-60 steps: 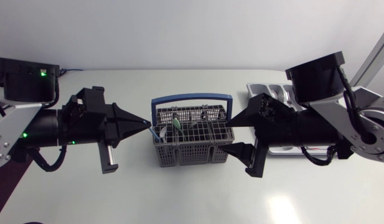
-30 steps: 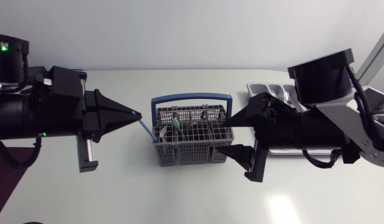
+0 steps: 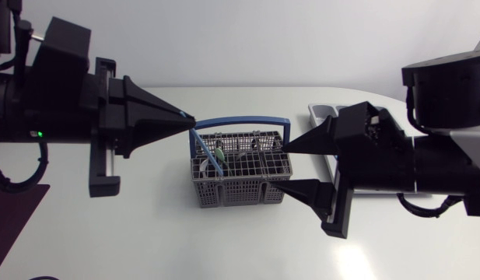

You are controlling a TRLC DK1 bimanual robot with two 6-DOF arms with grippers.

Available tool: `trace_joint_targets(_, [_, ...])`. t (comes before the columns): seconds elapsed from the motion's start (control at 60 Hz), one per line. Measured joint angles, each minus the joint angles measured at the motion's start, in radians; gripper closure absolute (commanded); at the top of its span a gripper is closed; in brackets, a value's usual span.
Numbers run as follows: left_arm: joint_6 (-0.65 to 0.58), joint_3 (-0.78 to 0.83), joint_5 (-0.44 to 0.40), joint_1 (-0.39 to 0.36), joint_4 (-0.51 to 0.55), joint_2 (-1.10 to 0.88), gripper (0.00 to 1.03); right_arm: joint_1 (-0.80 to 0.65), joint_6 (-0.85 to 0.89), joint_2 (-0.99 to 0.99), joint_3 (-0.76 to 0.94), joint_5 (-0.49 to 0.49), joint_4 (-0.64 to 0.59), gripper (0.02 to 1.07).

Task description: Unload the cutlery basket into the drawer organizer.

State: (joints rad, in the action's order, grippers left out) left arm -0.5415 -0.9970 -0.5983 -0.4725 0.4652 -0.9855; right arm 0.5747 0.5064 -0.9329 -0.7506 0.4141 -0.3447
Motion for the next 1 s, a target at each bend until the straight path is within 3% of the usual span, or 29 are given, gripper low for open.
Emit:
trace_joint_targets(0.3, [0.126, -0.026, -0.053, -0.055, -0.061, -0.135, 1.0, -0.014, -0.033, 0.031, 0.029, 0.091, 0.013, 0.45])
trace_joint_targets(0.5, [0.21, -0.037, -0.086, -0.081, -0.135, -0.199, 1.0, -0.021, -0.06, 0.031, 0.071, 0.133, 0.043, 0.45])
trace_joint_targets(0.583, [0.241, -0.05, -0.098, -0.093, -0.15, -0.224, 1.0, -0.023, -0.069, 0.031, 0.082, 0.143, 0.069, 0.45])
trace_joint_targets(0.8, [0.293, -0.078, -0.105, -0.119, -0.181, -0.271, 1.0, -0.04, -0.077, 0.031, 0.109, 0.17, 0.108, 0.61])
trace_joint_targets(1.0, [0.319, -0.102, -0.109, -0.126, -0.187, -0.286, 1.0, -0.056, -0.08, 0.022, 0.125, 0.174, 0.15, 0.63])
